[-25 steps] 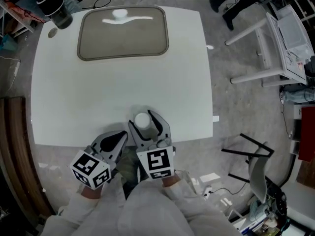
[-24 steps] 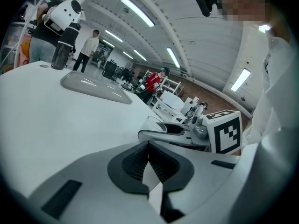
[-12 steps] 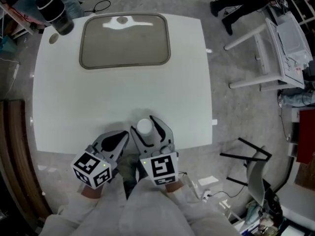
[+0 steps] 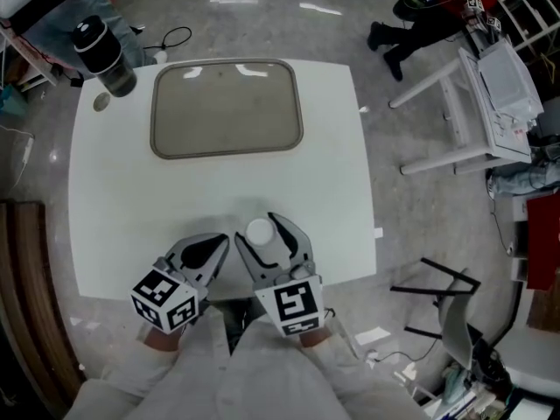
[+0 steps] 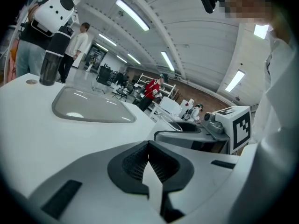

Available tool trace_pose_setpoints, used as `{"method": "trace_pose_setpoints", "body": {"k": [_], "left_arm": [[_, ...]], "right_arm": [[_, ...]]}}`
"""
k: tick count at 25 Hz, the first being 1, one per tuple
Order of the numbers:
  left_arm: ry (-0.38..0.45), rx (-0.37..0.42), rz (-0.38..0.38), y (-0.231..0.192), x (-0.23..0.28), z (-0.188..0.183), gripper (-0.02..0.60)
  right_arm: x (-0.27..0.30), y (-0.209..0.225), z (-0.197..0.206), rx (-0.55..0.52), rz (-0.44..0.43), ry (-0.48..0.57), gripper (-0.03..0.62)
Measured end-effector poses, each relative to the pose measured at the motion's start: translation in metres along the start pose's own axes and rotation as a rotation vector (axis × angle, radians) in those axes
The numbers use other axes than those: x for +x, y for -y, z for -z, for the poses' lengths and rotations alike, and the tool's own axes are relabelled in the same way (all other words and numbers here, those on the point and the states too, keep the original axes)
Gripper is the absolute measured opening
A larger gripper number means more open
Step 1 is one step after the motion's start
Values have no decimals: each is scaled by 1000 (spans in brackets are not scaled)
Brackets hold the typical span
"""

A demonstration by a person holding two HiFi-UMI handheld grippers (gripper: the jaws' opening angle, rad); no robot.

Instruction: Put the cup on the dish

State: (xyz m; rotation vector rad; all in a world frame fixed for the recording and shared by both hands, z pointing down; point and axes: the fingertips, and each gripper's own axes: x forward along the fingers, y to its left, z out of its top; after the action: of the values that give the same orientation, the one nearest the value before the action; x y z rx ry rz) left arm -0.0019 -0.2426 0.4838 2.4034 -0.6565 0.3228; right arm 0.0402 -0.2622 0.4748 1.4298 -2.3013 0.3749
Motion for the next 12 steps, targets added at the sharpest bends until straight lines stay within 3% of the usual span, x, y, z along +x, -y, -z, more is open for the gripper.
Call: {"method": "trace_pose_setpoints", "body": {"k": [12], "left_arm": [[64,53,-23,-30,-2,-43,-5]], "right_arm": [[28,8,-37,-11,6,26,273]]}}
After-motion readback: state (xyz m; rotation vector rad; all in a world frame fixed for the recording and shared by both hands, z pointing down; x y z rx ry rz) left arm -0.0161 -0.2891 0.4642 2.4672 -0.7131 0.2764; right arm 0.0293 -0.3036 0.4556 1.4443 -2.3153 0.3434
